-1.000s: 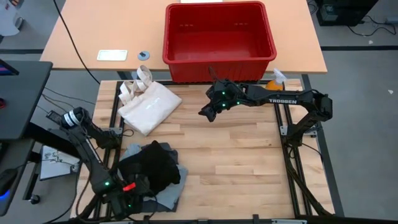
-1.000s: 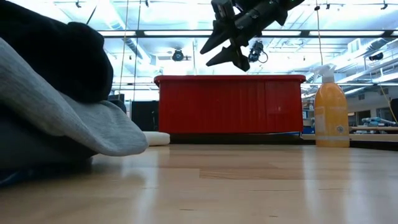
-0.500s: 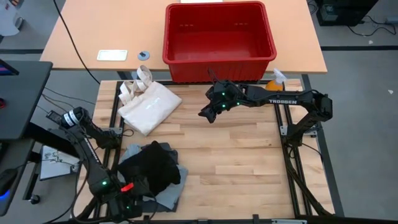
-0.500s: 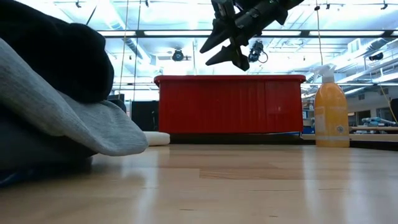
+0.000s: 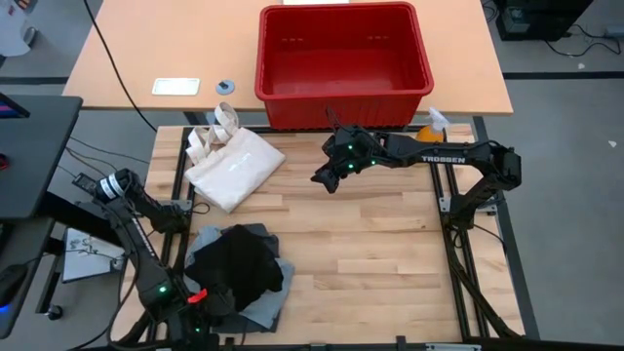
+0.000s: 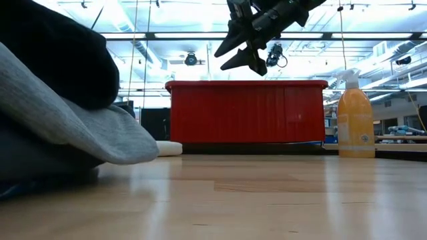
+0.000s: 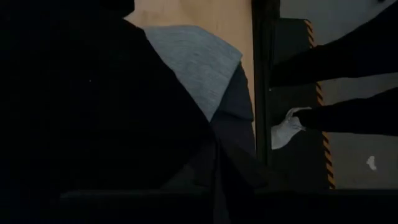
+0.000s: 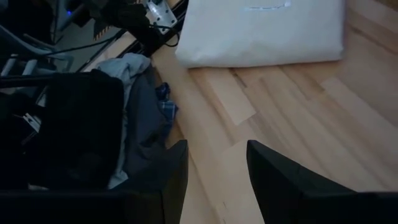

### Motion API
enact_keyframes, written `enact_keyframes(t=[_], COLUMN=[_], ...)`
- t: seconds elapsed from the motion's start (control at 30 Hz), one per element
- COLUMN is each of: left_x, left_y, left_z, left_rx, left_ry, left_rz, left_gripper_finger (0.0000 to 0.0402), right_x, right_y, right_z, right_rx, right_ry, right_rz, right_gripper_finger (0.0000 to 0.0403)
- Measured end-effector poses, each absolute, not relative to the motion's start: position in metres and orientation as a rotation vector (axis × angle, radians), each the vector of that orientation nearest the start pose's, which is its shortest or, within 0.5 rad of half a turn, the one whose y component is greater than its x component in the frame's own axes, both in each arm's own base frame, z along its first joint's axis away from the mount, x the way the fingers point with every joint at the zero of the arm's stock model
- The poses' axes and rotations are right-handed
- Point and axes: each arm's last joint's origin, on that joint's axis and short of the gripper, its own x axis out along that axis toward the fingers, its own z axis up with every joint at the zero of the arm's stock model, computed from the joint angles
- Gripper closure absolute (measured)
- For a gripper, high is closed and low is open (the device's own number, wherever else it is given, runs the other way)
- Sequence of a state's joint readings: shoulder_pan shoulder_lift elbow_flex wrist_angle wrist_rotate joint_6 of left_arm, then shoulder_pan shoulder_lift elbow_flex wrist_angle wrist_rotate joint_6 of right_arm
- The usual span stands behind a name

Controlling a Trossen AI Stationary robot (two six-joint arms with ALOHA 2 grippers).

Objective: Fold Laundry from Bin
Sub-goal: Put the black t-shirt into the red organizer bin

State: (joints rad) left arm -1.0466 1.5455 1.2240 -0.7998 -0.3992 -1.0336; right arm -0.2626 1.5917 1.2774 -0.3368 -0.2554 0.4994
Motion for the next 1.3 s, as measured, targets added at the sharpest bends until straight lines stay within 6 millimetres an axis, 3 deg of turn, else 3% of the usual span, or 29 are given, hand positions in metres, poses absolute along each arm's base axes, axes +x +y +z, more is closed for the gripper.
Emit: enact_keyframes(t=[0.2,0.5,0.63,0.8,0.97,1.17,1.3], left_x=[0.164,0.16,0.159,0.151,0.141,0.147,0.149], left_y=[-0.258,-0.26,-0.251,-0.232,-0.219,-0.201,-0.196], left_z=[0.261,0.265,0.277,0.289,0.29,0.303,0.295], left_rx=[-0.3,-0.492,-0.567,-0.568,-0.463,-0.384,-0.251], left_ry=[1.05,1.171,1.282,1.299,1.321,1.202,1.16], left_rz=[-0.039,-0.045,-0.117,-0.07,0.011,-0.02,-0.009], left_gripper_finger=[0.0334,0.0187,0.0148,0.0146,0.0165,0.0195,0.0211], right_x=[0.343,0.343,0.344,0.352,0.364,0.366,0.366], right_y=[-0.085,-0.086,-0.083,-0.063,-0.03,-0.001,0.01], right_z=[0.291,0.291,0.291,0.29,0.292,0.286,0.286], right_rx=[0.643,0.631,0.643,0.655,0.66,0.661,0.707], right_ry=[0.618,0.613,0.616,0.61,0.573,0.615,0.622], right_rz=[-0.167,-0.196,-0.184,-0.103,0.015,-0.048,-0.042], right_gripper_finger=[0.0231,0.0231,0.0231,0.0231,0.0231,0.0231,0.0231])
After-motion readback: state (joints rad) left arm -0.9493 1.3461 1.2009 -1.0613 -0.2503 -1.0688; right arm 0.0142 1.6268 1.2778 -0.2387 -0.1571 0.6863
